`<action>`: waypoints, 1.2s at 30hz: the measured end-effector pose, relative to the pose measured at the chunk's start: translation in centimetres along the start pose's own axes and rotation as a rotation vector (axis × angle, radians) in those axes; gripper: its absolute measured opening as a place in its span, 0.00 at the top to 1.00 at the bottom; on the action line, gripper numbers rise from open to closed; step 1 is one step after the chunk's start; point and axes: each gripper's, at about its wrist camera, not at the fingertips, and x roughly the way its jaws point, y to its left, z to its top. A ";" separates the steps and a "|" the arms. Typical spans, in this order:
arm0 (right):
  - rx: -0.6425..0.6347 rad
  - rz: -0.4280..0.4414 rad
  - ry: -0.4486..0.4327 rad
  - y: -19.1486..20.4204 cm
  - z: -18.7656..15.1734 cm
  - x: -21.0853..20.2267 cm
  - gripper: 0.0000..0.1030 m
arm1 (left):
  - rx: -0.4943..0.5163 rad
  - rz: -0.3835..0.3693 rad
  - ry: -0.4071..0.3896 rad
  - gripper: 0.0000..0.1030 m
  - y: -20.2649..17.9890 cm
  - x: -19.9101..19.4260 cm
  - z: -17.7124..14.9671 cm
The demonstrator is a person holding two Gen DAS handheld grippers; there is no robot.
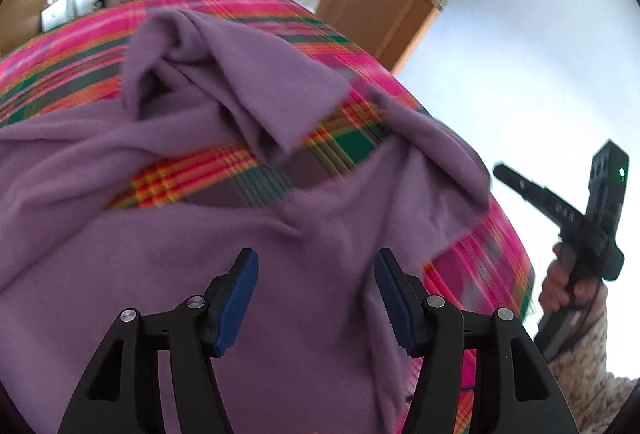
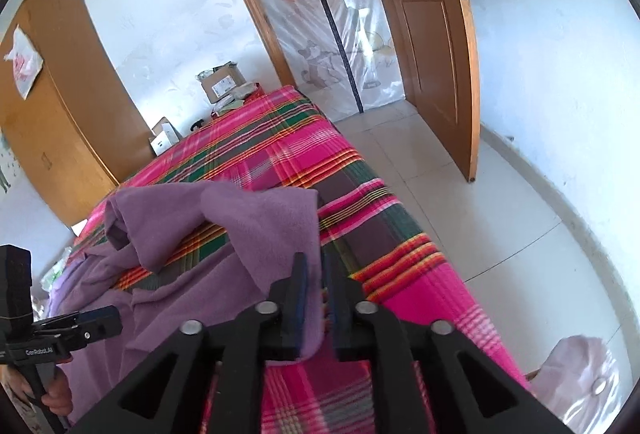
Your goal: Fold clothes
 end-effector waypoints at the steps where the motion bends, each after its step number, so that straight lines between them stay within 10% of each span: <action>1: -0.004 0.001 -0.001 -0.4 0.2 -0.3 0.67 | 0.004 -0.008 0.008 0.39 -0.3 0.0 -0.1; 13: 0.119 0.201 0.080 -2.6 1.1 1.9 0.53 | -0.020 -0.050 0.093 0.40 -2.3 1.3 -1.0; 24: -0.062 0.241 0.155 1.3 2.8 5.2 0.54 | 0.014 -0.019 0.101 0.45 -3.8 1.9 -1.3; 31: -0.032 0.274 0.240 0.8 4.1 8.0 0.92 | 0.035 -0.001 0.113 0.49 -4.9 2.4 -1.3; 36: 0.004 0.273 0.197 -0.1 4.0 7.4 0.96 | 0.004 -0.007 0.108 0.50 -4.7 2.3 -1.0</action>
